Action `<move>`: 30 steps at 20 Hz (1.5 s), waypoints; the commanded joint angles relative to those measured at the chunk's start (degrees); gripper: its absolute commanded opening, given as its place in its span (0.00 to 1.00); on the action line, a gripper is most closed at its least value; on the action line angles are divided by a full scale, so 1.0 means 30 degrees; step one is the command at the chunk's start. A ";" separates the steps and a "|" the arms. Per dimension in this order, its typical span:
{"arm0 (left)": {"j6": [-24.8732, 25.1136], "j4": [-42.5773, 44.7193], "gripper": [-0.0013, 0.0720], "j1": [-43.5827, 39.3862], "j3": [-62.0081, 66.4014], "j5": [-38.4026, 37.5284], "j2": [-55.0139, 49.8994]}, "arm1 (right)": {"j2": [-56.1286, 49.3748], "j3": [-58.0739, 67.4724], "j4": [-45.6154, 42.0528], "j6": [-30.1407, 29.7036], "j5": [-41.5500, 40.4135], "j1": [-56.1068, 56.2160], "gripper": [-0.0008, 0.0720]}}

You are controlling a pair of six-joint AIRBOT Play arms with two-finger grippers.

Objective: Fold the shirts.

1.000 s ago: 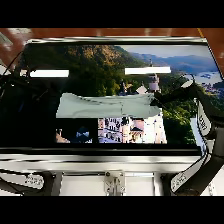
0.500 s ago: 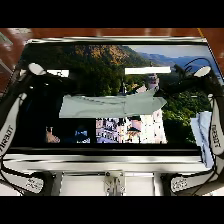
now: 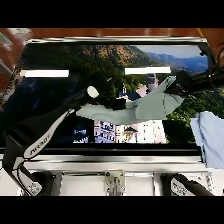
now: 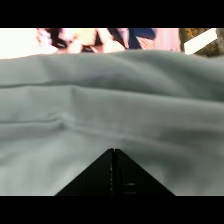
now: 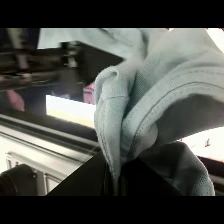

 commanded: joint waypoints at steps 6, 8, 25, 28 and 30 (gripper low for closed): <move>0.2361 -0.5275 0.06 -0.1144 0.1020 0.0495 -0.1909 | 0.1559 -0.0029 -0.2127 0.2688 0.0466 0.1698 0.09; 0.2062 -0.2164 0.06 0.0874 0.1020 -0.0342 -0.0801 | 0.0809 -0.0036 -0.3293 0.2798 -0.1231 0.3818 0.09; 0.1647 0.3621 0.06 1.4265 0.0998 -1.0877 0.8531 | -1.1482 -0.0036 0.4044 -0.0845 -1.0120 0.9632 0.95; 0.1792 0.3621 0.06 1.3894 0.0998 -1.0936 0.8531 | -0.9384 -0.0044 -0.5202 0.0860 -0.3759 0.7104 0.95; 0.1792 0.3621 0.06 1.3835 0.0998 -1.0943 0.8539 | -0.8488 -0.0386 -1.0185 0.1311 -0.0758 0.5348 0.95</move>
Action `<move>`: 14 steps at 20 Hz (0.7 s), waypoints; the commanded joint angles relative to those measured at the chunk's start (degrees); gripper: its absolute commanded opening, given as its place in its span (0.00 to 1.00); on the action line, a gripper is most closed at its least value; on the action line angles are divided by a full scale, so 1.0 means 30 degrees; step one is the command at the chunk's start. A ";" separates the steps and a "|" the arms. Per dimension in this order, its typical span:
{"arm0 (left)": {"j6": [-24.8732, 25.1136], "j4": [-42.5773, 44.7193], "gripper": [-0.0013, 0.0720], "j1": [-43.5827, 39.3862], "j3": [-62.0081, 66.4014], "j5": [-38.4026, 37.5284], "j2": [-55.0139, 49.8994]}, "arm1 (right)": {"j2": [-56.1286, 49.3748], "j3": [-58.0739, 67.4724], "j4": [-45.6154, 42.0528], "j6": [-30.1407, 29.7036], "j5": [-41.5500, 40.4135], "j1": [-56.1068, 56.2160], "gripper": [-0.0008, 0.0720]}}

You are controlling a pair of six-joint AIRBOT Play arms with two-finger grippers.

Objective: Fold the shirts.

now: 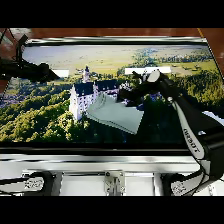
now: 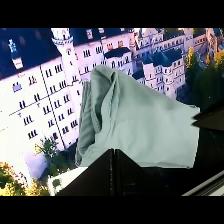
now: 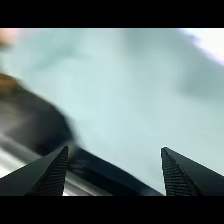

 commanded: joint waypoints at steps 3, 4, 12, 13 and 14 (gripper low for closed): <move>0.0124 0.0022 0.06 -0.0124 -0.0007 -0.0262 0.0066 | 0.2412 -0.3956 -0.5093 0.0656 0.5064 -0.4444 0.95; 0.0226 0.0022 0.06 -0.0124 -0.0007 -0.0270 0.0066 | 0.2543 -0.5479 -0.2557 -0.0007 0.3745 -0.4787 0.95; 0.0401 0.0007 0.06 -0.0131 -0.0007 -0.1596 0.0350 | 0.0911 -1.0550 0.7533 -0.3650 -0.4189 -0.4466 0.95; 0.0401 0.0007 0.06 -0.0131 -0.0007 -0.1596 0.0408 | 0.0503 -1.0550 0.8510 -0.4051 -0.4189 -0.4437 0.95; 0.0401 0.0007 0.06 -0.0131 -0.0007 -0.1596 0.0444 | 0.0160 -1.0550 0.9267 -0.4481 -0.4189 -0.4248 0.95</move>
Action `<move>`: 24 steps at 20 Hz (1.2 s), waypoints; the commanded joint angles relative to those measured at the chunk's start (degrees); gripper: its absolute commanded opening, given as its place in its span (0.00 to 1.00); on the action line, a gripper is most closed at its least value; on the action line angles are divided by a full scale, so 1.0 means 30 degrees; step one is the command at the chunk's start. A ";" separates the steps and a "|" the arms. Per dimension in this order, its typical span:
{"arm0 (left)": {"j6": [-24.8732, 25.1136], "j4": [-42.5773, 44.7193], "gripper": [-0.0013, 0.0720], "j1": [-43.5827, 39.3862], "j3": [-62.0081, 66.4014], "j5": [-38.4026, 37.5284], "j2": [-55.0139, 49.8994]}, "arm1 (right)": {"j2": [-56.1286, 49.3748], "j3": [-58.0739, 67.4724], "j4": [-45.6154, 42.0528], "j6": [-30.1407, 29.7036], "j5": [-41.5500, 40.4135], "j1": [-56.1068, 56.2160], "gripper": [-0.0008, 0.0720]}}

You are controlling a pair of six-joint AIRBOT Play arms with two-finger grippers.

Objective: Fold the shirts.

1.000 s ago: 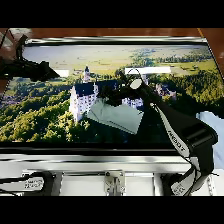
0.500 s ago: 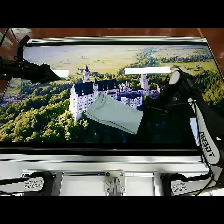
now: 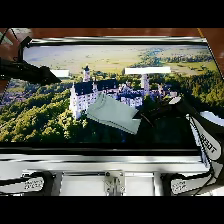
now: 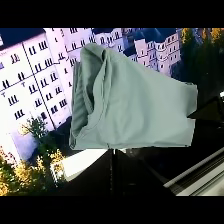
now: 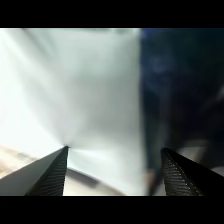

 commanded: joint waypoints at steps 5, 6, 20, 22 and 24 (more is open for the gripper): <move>-0.0313 -0.0007 0.06 0.0007 -0.0007 -0.0204 0.0291 | -0.0590 0.0692 0.5034 -0.5391 0.0350 0.0051 0.09; -0.0313 -0.0007 0.06 0.0007 -0.0007 -0.0204 0.0342 | 0.0066 0.1486 0.4874 -0.5399 0.1144 -0.0729 0.09; -0.0860 -0.0146 0.06 -0.0335 -0.0007 0.0321 0.0546 | 0.9304 0.8065 -0.3563 -0.0452 0.6521 -2.0444 0.09; -0.0860 -0.0146 0.06 -0.0335 -0.0007 0.0335 0.0699 | 0.9282 0.8065 -0.5603 -0.0466 0.7992 -2.1937 0.09; -0.0860 -0.0146 0.06 -0.0335 0.0000 0.0335 0.0809 | 0.9289 0.8065 -0.7723 -0.0255 0.9311 -2.2746 0.09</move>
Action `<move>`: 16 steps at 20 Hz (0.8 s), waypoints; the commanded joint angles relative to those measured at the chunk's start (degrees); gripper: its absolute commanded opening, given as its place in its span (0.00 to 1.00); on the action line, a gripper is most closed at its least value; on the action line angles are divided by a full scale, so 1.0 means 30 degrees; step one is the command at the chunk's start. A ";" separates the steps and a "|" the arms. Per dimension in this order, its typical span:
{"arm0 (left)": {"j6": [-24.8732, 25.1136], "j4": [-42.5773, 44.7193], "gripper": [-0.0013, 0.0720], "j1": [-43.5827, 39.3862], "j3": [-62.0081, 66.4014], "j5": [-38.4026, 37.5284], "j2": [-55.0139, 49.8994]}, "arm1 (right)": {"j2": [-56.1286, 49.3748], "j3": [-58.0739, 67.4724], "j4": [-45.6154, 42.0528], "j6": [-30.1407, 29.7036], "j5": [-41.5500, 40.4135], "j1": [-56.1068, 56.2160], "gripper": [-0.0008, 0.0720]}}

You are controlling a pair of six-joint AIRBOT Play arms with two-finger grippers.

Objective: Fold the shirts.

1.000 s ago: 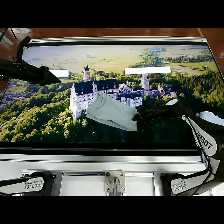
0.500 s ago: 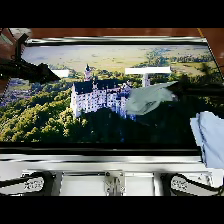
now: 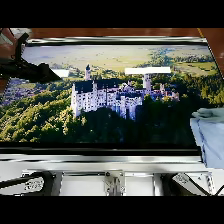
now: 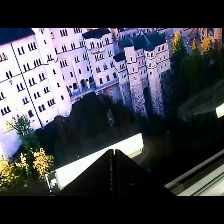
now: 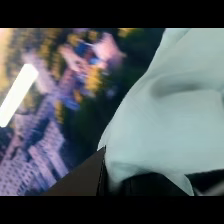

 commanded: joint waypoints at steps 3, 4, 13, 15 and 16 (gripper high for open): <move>0.0007 0.0000 0.06 -0.0015 0.0000 -0.0124 0.0226 | 0.0423 0.0036 -0.7329 0.0590 0.2834 -0.2302 0.09; 0.0066 0.0000 0.06 -0.0015 0.0000 -0.0124 0.0240 | 0.0488 -0.0189 -0.8735 0.0729 0.3104 -0.2295 0.09; 0.0058 -0.0007 0.06 -0.0240 0.0000 -0.0087 0.0306 | 0.0641 -0.4707 -1.2677 0.1501 0.0350 -0.2295 0.94; 0.0058 0.0007 0.06 -0.0393 0.0000 0.0197 0.0306 | 0.0765 -0.3359 -0.8386 0.1151 -0.1282 -0.2280 0.94; 0.0058 0.0146 0.06 -0.0627 0.0000 0.0437 0.0306 | 0.0889 -0.2499 -0.4860 -0.0124 -0.2616 -0.2004 0.92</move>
